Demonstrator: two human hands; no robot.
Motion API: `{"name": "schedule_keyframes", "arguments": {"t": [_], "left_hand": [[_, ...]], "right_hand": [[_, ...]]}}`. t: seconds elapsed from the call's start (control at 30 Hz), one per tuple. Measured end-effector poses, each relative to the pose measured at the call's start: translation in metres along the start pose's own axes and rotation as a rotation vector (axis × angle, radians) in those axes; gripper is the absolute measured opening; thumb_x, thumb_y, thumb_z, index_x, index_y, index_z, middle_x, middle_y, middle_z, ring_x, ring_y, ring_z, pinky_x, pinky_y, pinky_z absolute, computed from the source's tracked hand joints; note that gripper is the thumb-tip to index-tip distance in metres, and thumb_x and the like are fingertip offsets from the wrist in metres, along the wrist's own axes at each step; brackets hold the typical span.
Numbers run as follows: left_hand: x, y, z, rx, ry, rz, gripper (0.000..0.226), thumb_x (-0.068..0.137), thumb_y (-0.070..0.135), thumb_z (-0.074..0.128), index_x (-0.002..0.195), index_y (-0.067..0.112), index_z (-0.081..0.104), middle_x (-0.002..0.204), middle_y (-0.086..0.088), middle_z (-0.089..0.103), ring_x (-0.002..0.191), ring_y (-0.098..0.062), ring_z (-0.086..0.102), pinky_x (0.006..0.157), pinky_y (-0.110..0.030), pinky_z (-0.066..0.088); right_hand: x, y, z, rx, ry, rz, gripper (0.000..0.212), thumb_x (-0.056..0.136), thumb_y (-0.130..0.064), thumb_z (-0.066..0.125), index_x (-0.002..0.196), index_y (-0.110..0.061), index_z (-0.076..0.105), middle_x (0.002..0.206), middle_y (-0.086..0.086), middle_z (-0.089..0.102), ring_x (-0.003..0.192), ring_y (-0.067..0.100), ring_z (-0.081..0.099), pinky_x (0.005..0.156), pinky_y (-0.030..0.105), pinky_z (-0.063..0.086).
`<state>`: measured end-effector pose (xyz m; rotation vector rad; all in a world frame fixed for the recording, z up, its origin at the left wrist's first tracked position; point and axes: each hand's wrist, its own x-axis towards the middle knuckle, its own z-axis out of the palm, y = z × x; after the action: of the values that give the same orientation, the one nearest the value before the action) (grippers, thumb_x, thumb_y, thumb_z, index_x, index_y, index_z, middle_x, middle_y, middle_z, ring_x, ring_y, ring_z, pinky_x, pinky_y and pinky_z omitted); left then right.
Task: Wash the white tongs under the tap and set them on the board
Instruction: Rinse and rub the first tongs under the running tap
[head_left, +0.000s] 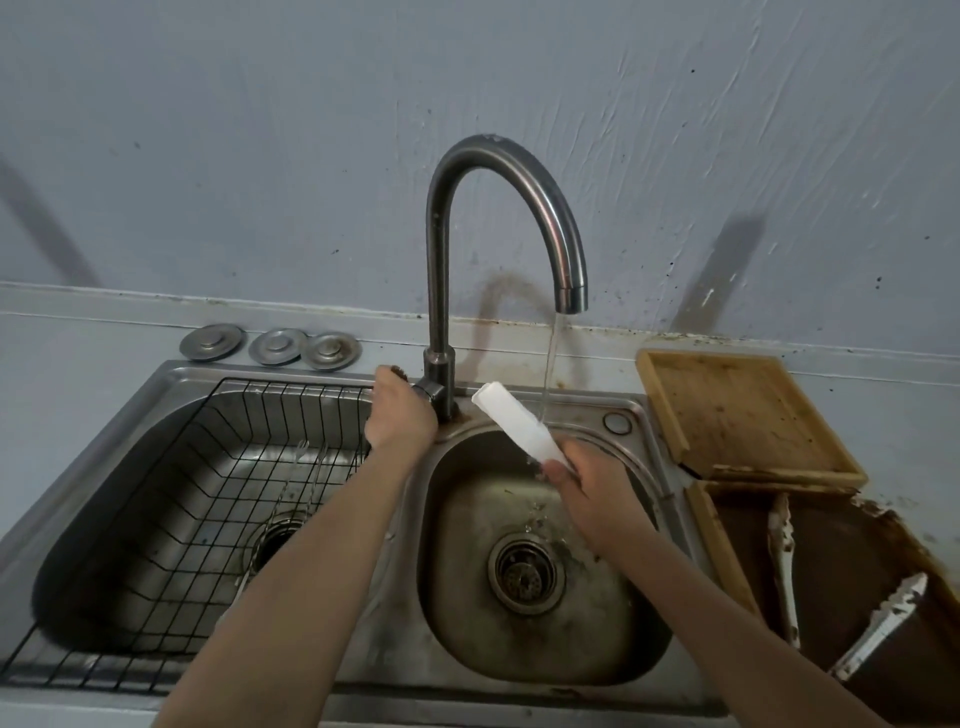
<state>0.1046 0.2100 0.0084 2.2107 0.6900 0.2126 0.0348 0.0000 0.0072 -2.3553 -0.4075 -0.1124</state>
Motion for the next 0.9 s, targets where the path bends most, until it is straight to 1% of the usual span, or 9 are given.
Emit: {"name": "schedule_keyframes", "arguments": {"t": [0.2,0.33,0.37,0.47,0.5,0.6,0.7,0.8,0.9], "left_hand": [[0.003,0.012,-0.002,0.143,-0.050,-0.025,0.038,0.086,0.006,0.055,0.118,0.009,0.035,0.118,-0.014,0.057,0.106,-0.031,0.058,0.085,-0.046,0.045],[0.002,0.011,-0.002,0.132,-0.051,-0.019,0.040,0.085,0.007,0.056,0.119,0.009,0.034,0.118,-0.013,0.056,0.107,-0.030,0.057,0.085,-0.045,0.044],[0.001,0.010,-0.002,0.127,-0.050,-0.016,0.041,0.085,0.007,0.056,0.119,0.009,0.034,0.119,-0.013,0.055,0.107,-0.030,0.056,0.084,-0.045,0.044],[0.001,0.011,-0.002,0.113,-0.037,-0.013,0.041,0.086,0.007,0.057,0.120,0.009,0.034,0.120,-0.013,0.054,0.108,-0.030,0.055,0.080,-0.043,0.043],[0.001,0.011,-0.003,0.105,-0.033,-0.013,0.042,0.086,0.007,0.057,0.120,0.009,0.034,0.120,-0.013,0.054,0.108,-0.030,0.055,0.079,-0.043,0.043],[0.001,0.009,-0.001,0.087,-0.031,-0.019,0.042,0.085,0.006,0.058,0.118,0.010,0.034,0.116,-0.012,0.055,0.104,-0.029,0.056,0.078,-0.043,0.045],[0.004,0.007,0.001,0.061,-0.026,-0.031,0.038,0.084,0.006,0.058,0.114,0.012,0.035,0.110,-0.012,0.057,0.096,-0.028,0.058,0.077,-0.044,0.047],[0.005,0.009,0.001,0.045,-0.014,-0.037,0.039,0.083,0.005,0.059,0.114,0.012,0.036,0.109,-0.011,0.057,0.096,-0.028,0.057,0.077,-0.044,0.046],[0.004,0.011,0.001,0.051,-0.023,-0.041,0.041,0.082,0.003,0.060,0.115,0.011,0.036,0.111,-0.013,0.057,0.099,-0.030,0.057,0.080,-0.046,0.049]], "right_hand": [[-0.007,0.009,-0.005,-0.061,0.074,0.091,0.028,0.094,-0.028,0.047,0.119,-0.018,0.053,0.094,-0.006,0.059,0.076,0.000,0.054,0.060,0.014,0.041],[-0.020,0.034,0.010,-0.570,-0.590,0.400,0.032,0.089,-0.031,0.048,0.115,-0.015,0.058,0.098,0.000,0.063,0.081,0.016,0.059,0.073,0.030,0.050],[-0.023,0.036,0.014,-0.594,-0.587,0.407,0.031,0.089,-0.033,0.048,0.113,-0.016,0.059,0.095,0.000,0.063,0.081,0.016,0.059,0.072,0.030,0.049],[-0.022,0.027,0.017,-0.510,-0.343,0.300,0.026,0.093,-0.038,0.043,0.102,-0.019,0.058,0.085,-0.003,0.062,0.075,0.014,0.060,0.064,0.030,0.046],[-0.019,0.026,0.016,-0.538,-0.366,0.305,0.024,0.094,-0.036,0.043,0.102,-0.018,0.057,0.088,-0.001,0.063,0.079,0.015,0.060,0.067,0.031,0.048],[-0.018,0.016,0.012,-0.719,-0.728,0.471,0.027,0.091,-0.022,0.045,0.112,-0.011,0.058,0.111,0.007,0.063,0.102,0.024,0.059,0.090,0.038,0.046],[-0.015,0.020,0.016,-0.687,-0.652,0.449,0.028,0.091,-0.024,0.047,0.114,-0.013,0.059,0.113,0.006,0.064,0.103,0.023,0.060,0.081,0.033,0.045],[-0.015,0.014,0.014,-0.703,-0.771,0.449,0.030,0.091,-0.023,0.044,0.114,-0.011,0.059,0.115,0.007,0.063,0.104,0.024,0.058,0.084,0.034,0.043],[-0.022,0.019,0.014,-0.658,-0.752,0.485,0.028,0.092,-0.024,0.046,0.112,-0.011,0.060,0.107,0.005,0.064,0.093,0.020,0.060,0.082,0.032,0.045]]}}
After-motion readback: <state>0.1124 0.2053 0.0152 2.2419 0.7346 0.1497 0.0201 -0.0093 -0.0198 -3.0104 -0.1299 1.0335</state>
